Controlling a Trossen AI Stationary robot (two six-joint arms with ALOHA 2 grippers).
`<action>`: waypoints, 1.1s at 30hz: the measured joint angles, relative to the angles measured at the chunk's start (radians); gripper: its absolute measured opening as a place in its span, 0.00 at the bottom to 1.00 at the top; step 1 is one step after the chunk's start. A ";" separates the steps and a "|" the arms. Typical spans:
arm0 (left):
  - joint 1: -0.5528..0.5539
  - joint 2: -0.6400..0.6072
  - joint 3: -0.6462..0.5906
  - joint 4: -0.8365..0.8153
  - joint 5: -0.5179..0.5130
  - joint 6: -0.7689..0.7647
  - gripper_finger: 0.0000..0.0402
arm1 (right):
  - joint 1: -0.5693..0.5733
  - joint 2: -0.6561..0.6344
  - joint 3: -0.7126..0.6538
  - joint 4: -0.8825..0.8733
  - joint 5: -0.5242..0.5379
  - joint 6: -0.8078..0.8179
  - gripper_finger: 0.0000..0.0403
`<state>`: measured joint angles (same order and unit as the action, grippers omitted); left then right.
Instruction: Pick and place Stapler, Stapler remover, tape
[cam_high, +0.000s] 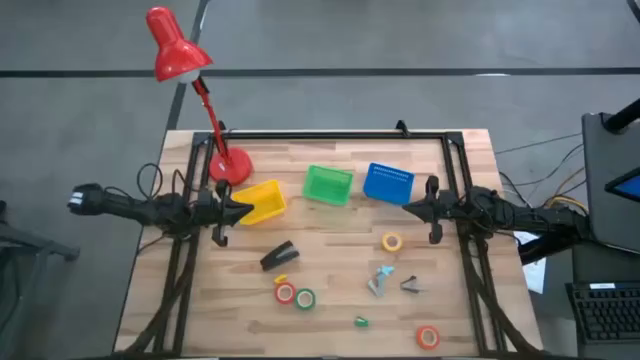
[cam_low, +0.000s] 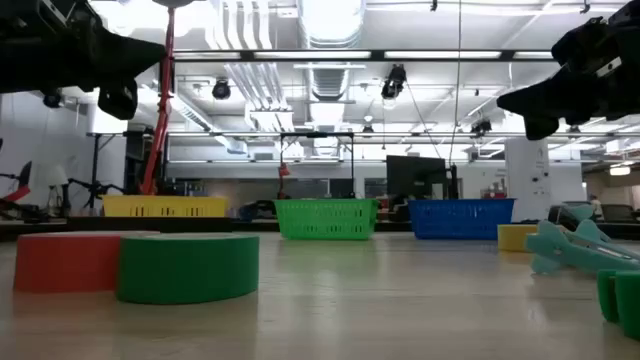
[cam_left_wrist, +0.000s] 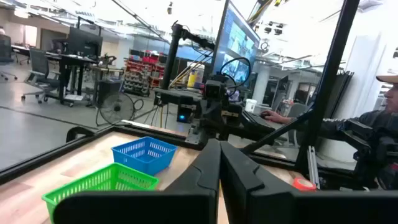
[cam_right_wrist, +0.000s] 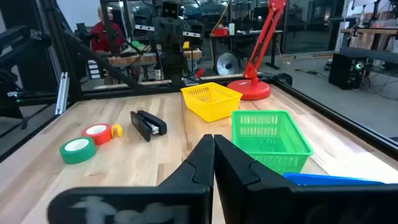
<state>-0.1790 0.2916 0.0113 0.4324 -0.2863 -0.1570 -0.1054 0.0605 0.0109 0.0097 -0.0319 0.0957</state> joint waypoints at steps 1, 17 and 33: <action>0.000 0.000 0.000 0.000 0.000 0.000 0.02 | 0.000 0.000 0.000 0.000 0.000 -0.001 0.02; 0.000 0.000 0.000 0.000 0.000 0.000 0.02 | 0.000 0.000 0.000 0.000 0.000 0.001 0.02; 0.000 0.000 0.000 0.000 0.000 0.000 0.02 | 0.003 0.113 0.001 -0.001 0.006 -0.001 0.02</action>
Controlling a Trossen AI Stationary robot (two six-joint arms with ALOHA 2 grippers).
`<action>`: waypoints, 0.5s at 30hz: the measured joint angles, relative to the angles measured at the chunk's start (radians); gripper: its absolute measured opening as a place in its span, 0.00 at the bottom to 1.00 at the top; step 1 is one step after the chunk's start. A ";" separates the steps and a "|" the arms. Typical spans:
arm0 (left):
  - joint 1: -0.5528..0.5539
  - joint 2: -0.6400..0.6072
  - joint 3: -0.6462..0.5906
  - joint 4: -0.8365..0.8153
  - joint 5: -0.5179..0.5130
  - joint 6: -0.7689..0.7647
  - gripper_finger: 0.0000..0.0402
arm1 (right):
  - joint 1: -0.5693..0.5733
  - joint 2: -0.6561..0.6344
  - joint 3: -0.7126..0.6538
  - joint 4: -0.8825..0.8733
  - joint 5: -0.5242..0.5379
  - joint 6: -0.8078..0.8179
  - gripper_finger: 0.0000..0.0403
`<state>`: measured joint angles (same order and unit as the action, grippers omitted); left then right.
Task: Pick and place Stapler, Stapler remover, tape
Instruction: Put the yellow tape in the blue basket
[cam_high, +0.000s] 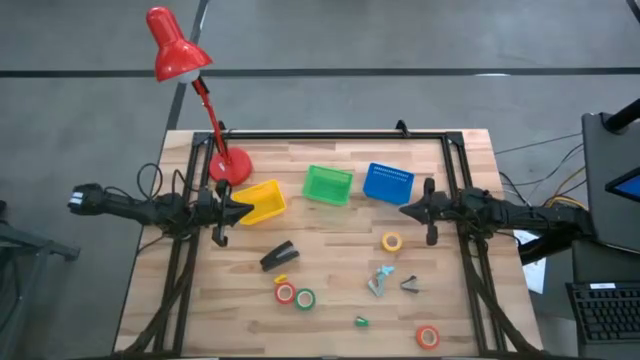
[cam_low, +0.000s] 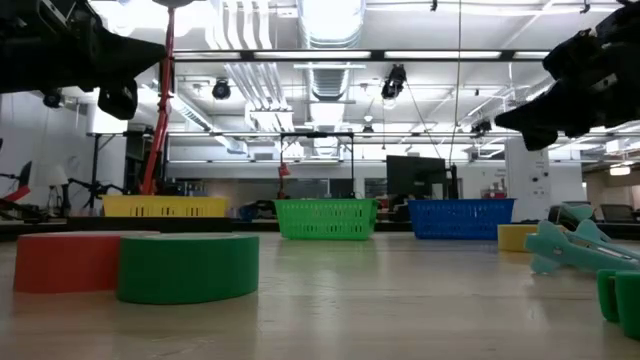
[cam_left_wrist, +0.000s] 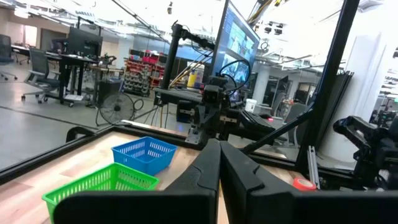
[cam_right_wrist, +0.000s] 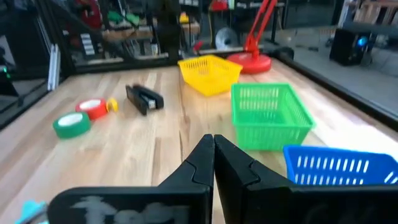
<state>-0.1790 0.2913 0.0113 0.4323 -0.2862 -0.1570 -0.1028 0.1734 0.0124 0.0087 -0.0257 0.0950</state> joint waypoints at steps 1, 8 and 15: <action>0.000 0.000 0.000 0.000 0.000 0.000 0.02 | 0.000 0.012 0.000 0.000 0.000 0.000 0.02; 0.000 0.000 0.000 0.000 0.000 0.000 0.02 | 0.000 0.073 0.000 -0.002 0.001 0.002 0.02; 0.000 0.000 0.000 -0.001 0.000 0.000 0.02 | 0.000 0.099 0.000 -0.002 0.002 0.000 0.02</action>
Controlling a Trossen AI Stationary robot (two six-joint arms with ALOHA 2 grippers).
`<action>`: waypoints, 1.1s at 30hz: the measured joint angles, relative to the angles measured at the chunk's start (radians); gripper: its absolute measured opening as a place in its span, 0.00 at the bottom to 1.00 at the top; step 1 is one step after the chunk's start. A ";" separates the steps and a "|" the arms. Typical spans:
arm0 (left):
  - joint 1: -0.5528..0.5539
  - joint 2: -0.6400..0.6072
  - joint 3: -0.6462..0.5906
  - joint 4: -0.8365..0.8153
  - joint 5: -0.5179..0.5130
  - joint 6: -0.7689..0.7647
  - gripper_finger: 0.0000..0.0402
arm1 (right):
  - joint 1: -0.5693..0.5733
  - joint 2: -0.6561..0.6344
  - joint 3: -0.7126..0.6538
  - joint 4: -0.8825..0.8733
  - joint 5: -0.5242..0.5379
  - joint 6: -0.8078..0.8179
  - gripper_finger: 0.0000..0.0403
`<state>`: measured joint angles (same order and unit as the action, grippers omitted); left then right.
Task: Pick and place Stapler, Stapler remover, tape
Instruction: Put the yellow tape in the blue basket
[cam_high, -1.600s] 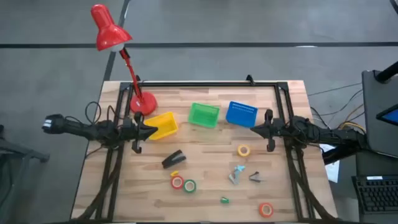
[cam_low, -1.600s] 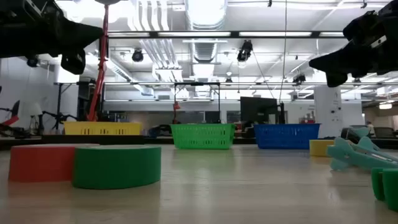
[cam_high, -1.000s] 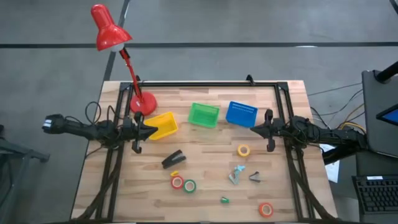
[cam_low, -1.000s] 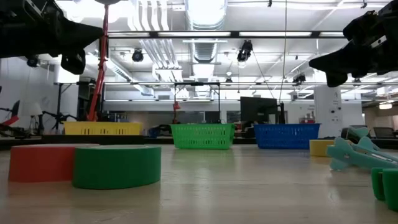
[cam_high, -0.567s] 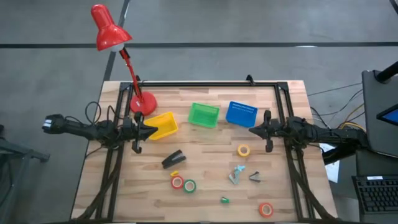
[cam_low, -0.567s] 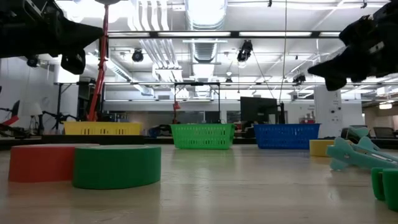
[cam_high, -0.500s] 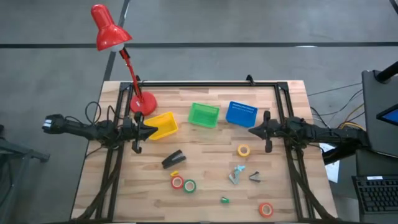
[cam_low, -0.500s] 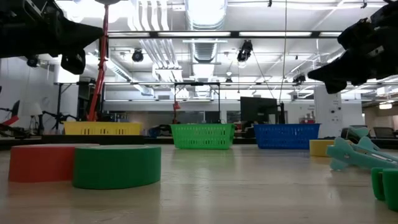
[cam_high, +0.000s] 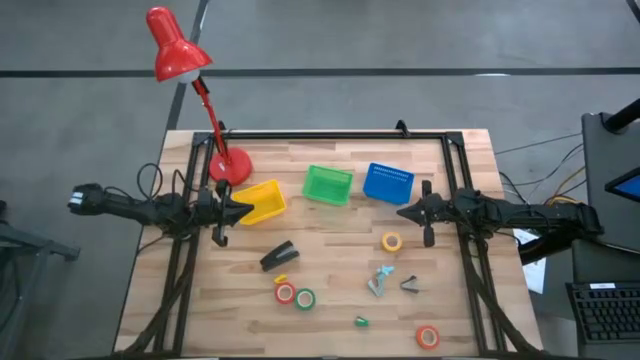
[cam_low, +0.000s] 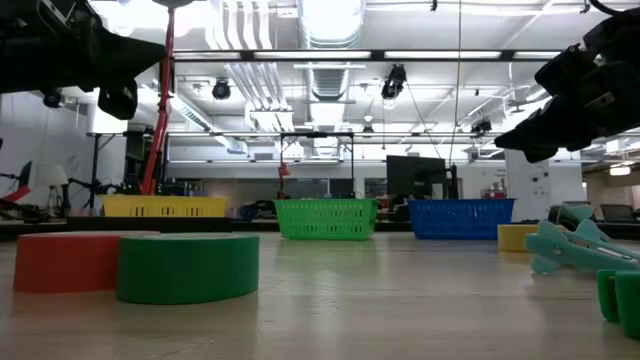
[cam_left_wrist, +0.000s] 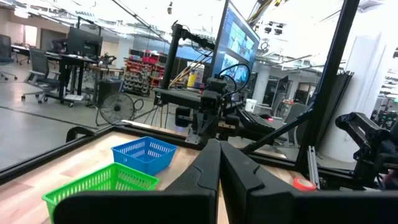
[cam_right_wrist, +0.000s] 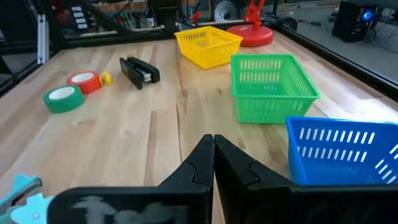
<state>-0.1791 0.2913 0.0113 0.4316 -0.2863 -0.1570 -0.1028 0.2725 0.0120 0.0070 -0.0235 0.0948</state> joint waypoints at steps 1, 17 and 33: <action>0.000 0.000 0.000 0.000 0.000 0.000 0.02 | 0.000 0.000 0.000 0.000 0.000 0.000 0.02; 0.000 0.000 0.000 -0.005 0.000 0.000 0.02 | 0.005 0.042 -0.003 0.202 -0.187 0.481 0.02; 0.000 0.000 0.000 -0.015 0.000 0.000 0.02 | 0.346 0.275 0.031 0.278 0.123 0.557 0.14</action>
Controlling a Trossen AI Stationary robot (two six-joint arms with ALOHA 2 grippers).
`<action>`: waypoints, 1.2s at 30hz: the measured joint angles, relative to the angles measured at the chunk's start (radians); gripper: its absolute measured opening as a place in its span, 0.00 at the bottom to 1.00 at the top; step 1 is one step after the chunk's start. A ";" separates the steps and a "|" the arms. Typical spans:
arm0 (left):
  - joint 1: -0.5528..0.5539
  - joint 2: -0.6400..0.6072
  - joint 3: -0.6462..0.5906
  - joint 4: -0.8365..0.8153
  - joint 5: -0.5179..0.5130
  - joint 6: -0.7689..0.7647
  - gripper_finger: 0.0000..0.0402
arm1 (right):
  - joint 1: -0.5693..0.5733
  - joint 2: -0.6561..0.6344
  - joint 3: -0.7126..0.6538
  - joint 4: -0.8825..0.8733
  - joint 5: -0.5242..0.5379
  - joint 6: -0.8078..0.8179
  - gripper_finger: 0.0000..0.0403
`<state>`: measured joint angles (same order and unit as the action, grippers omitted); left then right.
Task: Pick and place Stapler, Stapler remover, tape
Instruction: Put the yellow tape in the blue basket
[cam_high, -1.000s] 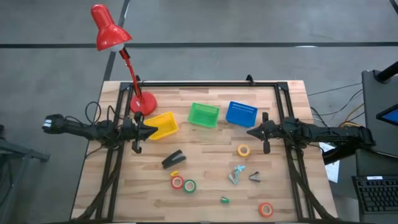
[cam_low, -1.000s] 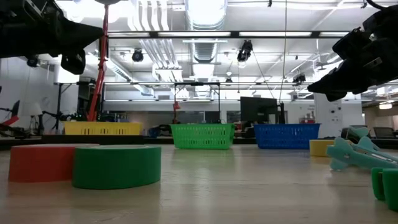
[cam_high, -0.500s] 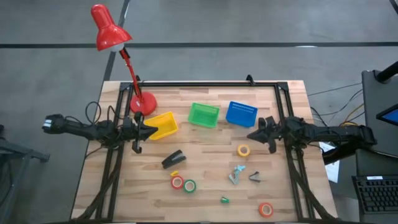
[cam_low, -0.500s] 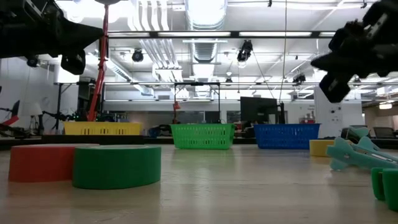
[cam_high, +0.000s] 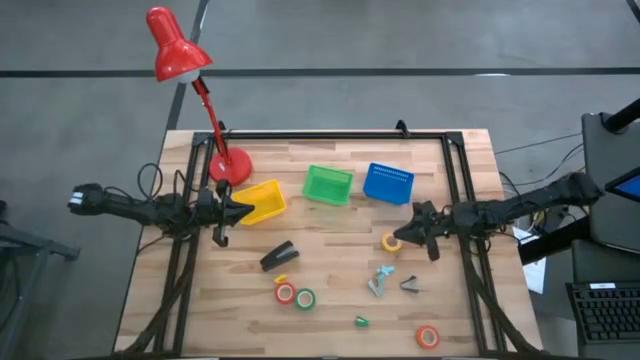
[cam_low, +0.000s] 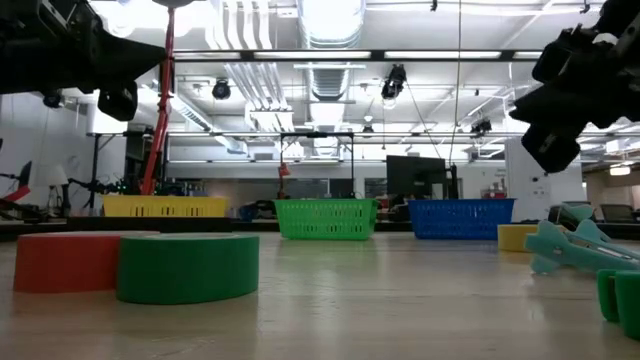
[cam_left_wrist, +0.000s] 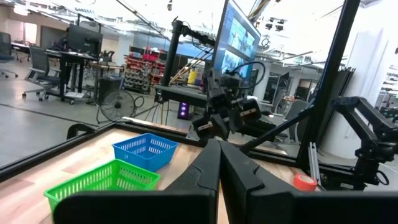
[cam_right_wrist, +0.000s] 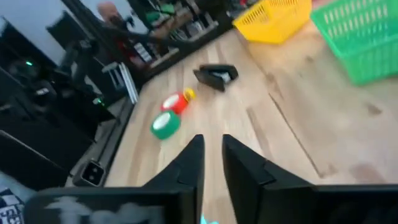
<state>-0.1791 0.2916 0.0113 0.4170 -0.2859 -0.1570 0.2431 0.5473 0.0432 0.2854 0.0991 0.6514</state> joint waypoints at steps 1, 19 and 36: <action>0.000 0.000 0.000 0.000 0.000 0.000 0.02 | 0.020 0.023 0.008 -0.004 0.015 0.002 0.17; 0.000 0.000 0.000 0.000 0.000 0.000 0.02 | 0.182 0.510 0.308 -0.389 0.157 -0.079 0.42; 0.000 0.000 0.000 0.000 0.000 0.000 0.02 | 0.187 0.784 0.470 -0.612 0.201 -0.085 0.41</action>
<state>-0.1787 0.2916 0.0112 0.4168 -0.2859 -0.1570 0.4297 1.3316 0.5132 -0.3262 0.3001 0.5663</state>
